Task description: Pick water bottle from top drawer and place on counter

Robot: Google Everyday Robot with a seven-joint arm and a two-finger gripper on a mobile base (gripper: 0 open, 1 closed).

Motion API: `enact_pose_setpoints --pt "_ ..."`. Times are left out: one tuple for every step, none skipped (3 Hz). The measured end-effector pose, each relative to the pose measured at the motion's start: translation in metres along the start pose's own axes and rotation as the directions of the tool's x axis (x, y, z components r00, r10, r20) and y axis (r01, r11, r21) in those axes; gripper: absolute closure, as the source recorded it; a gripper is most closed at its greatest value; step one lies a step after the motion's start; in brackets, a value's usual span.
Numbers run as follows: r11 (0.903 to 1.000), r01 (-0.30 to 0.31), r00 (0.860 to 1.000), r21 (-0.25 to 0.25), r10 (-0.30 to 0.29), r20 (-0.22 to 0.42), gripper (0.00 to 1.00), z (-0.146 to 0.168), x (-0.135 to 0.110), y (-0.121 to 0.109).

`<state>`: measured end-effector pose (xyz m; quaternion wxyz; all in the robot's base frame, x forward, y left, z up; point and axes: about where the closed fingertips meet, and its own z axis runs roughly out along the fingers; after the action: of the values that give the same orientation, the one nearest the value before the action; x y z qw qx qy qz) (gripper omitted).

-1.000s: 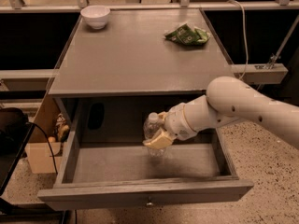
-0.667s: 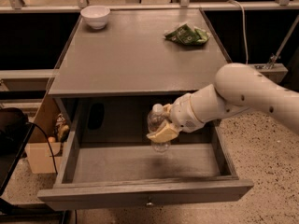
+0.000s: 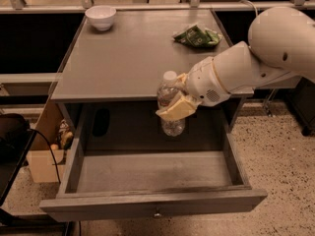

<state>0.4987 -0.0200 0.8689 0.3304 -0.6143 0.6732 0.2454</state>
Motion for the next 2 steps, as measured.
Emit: enact_pose_setpoints --pt "1.0000 0.000 1.000 0.000 0.000 0.000 1.00 0.000 0.000 0.000" --pt "0.9998 -0.016 1.000 -0.009 0.015 -0.017 1.00 -0.024 -0.028 -0.020"
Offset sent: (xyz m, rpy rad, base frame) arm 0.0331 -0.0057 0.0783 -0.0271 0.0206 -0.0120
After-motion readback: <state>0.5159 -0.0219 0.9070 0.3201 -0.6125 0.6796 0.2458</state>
